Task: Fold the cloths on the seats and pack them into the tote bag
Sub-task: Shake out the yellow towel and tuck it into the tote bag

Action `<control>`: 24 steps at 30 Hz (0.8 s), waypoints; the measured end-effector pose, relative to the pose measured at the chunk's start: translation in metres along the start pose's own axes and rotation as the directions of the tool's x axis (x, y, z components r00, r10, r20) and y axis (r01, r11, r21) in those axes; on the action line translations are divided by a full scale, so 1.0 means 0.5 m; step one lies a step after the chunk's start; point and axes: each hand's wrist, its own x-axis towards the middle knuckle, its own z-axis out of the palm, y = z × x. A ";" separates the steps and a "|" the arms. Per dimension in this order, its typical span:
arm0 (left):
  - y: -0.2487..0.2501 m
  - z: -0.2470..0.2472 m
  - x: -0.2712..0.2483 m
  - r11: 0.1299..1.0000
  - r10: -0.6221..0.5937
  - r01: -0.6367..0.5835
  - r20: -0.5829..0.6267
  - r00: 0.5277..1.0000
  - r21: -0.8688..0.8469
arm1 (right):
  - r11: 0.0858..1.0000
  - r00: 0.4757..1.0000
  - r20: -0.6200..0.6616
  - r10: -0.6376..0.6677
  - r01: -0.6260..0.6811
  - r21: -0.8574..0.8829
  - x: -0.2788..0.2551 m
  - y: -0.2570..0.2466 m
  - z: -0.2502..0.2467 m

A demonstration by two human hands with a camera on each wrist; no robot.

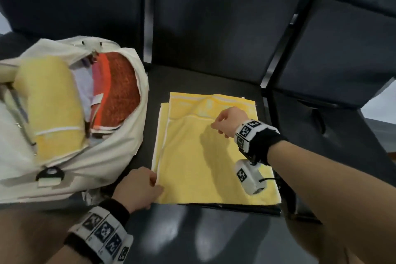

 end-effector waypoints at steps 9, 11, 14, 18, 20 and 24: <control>-0.052 -0.045 0.021 0.975 0.063 -0.050 -0.053 0.997 0.219 | 0.996 0.998 -0.053 -0.016 0.011 -0.093 0.186 -0.218 0.150; -0.056 -0.044 0.015 0.974 0.061 -0.043 -0.073 0.995 0.224 | 0.995 0.999 -0.051 0.010 -0.015 -0.099 0.206 -0.239 0.175; -0.044 -0.038 0.005 0.941 0.077 -0.038 -0.104 0.992 0.335 | 0.993 0.999 -0.044 0.012 -0.017 -0.119 0.218 -0.251 0.204; -0.045 -0.048 0.004 0.932 0.058 -0.031 -0.066 0.996 0.360 | 0.989 0.999 -0.032 0.034 -0.038 -0.145 0.233 -0.255 0.215; -0.051 -0.054 0.005 0.943 0.045 -0.028 -0.043 0.998 0.332 | 0.986 0.999 -0.023 0.047 -0.050 -0.161 0.234 -0.258 0.206; -0.047 -0.066 -0.001 0.981 0.112 -0.098 -0.077 0.991 0.165 | 0.991 0.997 0.024 0.077 -0.073 -0.113 0.222 -0.257 0.178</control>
